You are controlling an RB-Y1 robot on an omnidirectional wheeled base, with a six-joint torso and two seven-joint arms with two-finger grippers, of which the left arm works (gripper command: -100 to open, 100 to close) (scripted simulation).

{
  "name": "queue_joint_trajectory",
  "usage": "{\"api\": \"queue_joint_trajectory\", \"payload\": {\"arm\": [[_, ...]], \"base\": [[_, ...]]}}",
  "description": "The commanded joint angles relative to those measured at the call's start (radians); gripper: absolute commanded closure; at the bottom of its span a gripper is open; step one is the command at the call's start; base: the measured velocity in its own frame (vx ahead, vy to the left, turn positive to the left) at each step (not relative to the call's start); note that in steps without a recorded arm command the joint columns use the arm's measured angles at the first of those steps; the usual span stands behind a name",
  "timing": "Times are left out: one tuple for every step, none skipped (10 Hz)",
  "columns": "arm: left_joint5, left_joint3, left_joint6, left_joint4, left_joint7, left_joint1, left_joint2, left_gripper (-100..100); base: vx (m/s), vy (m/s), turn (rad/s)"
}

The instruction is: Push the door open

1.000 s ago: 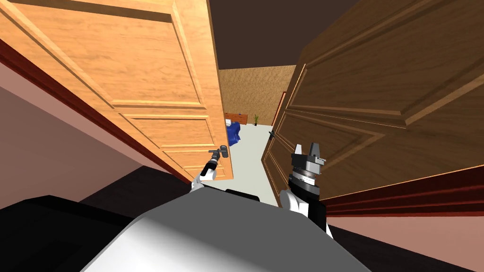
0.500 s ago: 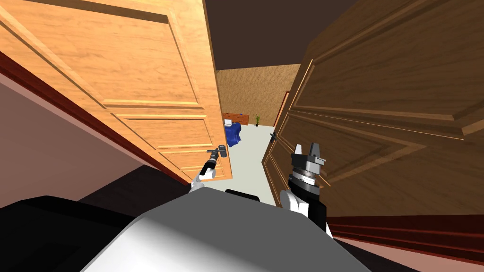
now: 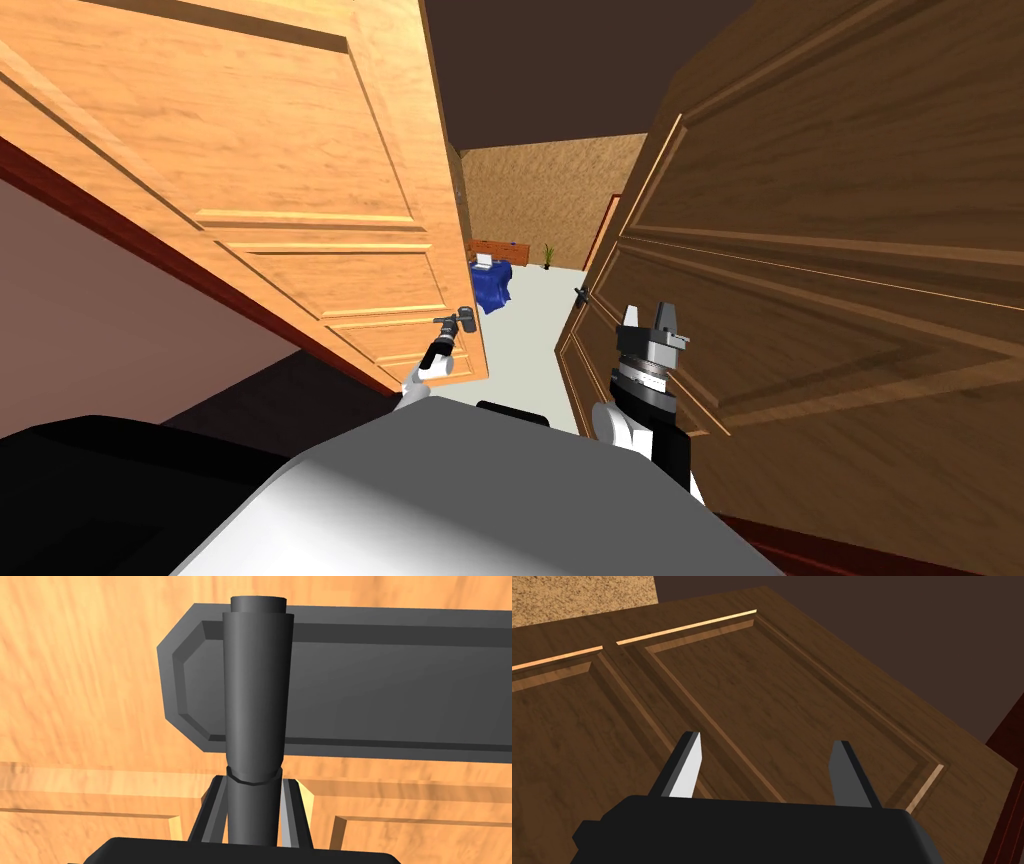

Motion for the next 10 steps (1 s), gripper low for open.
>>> {"api": "queue_joint_trajectory", "payload": {"arm": [[0.001, 0.033, -0.003, 0.005, -0.005, -0.008, 0.002, 100], [0.002, 0.044, -0.002, 0.01, -0.006, -0.012, 0.001, 100], [0.002, 0.055, -0.001, 0.016, -0.008, -0.016, 0.0, 100], [0.003, 0.069, 0.0, 0.023, -0.009, -0.021, -0.002, 100], [0.003, 0.079, 0.0, 0.028, -0.01, -0.025, -0.003, 100], [0.004, 0.086, 0.001, 0.031, -0.011, -0.028, -0.004, 100], [0.003, 0.079, 0.004, 0.03, -0.01, -0.025, -0.007, 100], [0.006, 0.096, 0.002, 0.031, -0.014, -0.027, -0.007, 100], [0.006, 0.101, 0.002, 0.031, -0.015, -0.027, -0.007, 100], [0.008, 0.112, 0.002, 0.033, -0.017, -0.027, -0.007, 100]], "base": [[0.181, -0.083, 0.094], [0.189, -0.075, 0.083], [0.193, -0.067, 0.067], [0.202, -0.069, 0.075], [0.198, -0.057, 0.085], [0.175, -0.038, 0.056], [0.078, -0.012, 0.022], [0.157, -0.025, 0.052], [0.196, -0.035, 0.064], [0.184, -0.034, 0.051]]}}
